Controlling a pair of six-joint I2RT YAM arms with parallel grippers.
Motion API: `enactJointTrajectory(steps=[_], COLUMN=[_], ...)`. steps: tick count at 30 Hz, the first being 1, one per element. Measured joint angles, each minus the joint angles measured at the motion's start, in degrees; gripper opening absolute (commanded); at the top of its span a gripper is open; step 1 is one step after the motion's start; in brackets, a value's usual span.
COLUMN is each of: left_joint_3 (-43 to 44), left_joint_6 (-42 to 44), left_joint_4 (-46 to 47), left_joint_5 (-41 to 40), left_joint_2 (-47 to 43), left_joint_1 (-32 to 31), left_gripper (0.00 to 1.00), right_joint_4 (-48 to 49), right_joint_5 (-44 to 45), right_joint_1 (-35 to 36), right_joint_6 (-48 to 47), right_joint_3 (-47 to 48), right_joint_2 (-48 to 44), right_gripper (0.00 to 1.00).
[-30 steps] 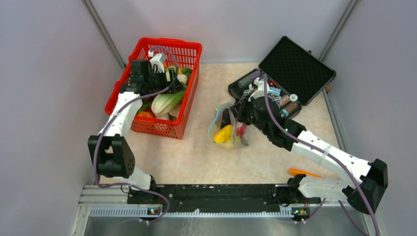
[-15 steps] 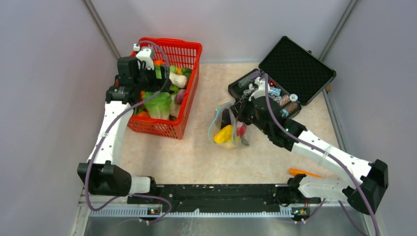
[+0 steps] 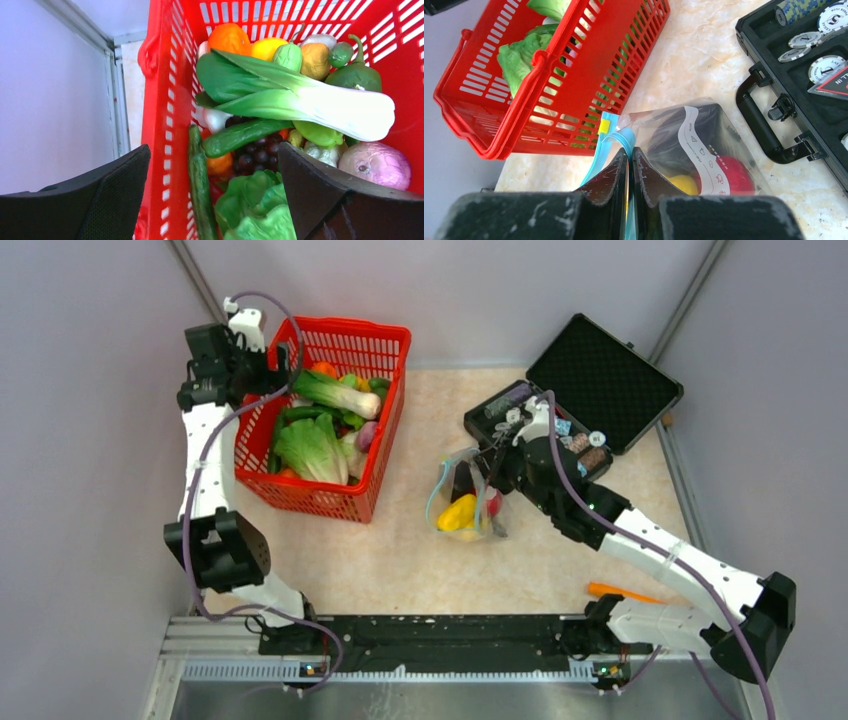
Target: Place the food in the zip-top bag and seal the zipper
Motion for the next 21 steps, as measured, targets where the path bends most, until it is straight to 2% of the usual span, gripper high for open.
enactJointTrajectory(steps=[7,11,14,21], left_joint_3=[12.85,12.35,10.86,11.54], left_joint_6=[7.08,11.41,14.05,19.61], left_joint_4=[-5.38,-8.76,-9.16,-12.9], left_joint_5=[0.98,1.31,1.66,2.93], left_joint_2=[12.09,16.83,17.94,22.25], left_joint_1=[-0.74,-0.79,-1.81,-2.54], left_gripper=[0.86,0.86,0.9,0.89], right_joint_4=[0.33,0.31,0.31,0.31], right_joint_5=[-0.24,-0.26,-0.31,-0.72], right_joint_1=[-0.5,-0.68,-0.9,-0.94], right_joint_6=[0.0,-0.02,-0.04,-0.44], right_joint_3=[-0.35,-0.35,-0.35,-0.35], right_joint_2=[-0.11,-0.11,-0.11,-0.11], right_gripper=[0.07,0.07,0.07,0.07])
